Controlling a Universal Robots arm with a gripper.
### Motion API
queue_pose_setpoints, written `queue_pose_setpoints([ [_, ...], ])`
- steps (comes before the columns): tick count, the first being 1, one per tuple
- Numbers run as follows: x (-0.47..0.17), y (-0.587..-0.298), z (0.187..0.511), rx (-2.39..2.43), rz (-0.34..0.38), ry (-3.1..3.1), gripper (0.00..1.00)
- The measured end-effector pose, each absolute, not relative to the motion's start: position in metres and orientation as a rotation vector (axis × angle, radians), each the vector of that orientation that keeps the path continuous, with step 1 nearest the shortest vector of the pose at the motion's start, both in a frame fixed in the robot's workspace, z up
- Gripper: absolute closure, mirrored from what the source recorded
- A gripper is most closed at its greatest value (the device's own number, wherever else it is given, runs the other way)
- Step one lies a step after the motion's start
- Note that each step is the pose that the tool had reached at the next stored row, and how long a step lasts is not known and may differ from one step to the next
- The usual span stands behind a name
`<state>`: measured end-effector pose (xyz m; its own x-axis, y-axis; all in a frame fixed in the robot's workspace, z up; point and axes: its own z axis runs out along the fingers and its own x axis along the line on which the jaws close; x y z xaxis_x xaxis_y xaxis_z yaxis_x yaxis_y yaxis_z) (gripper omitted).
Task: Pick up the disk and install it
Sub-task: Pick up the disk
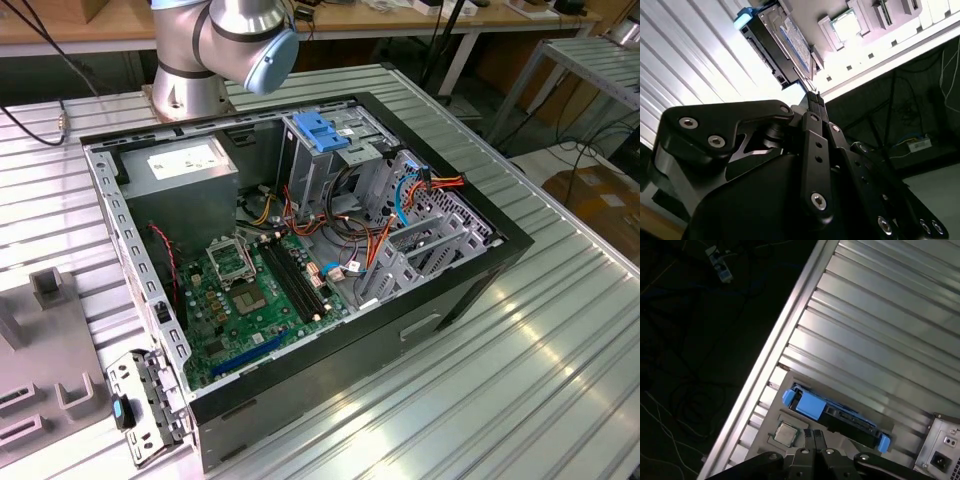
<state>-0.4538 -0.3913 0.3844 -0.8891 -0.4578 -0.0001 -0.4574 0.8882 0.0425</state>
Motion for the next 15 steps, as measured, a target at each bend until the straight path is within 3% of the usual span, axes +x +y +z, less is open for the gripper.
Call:
queue_pose_setpoints([
  [15, -0.4539, -0.3920, 0.3843, 1.111, -0.062, -2.922, 0.89],
])
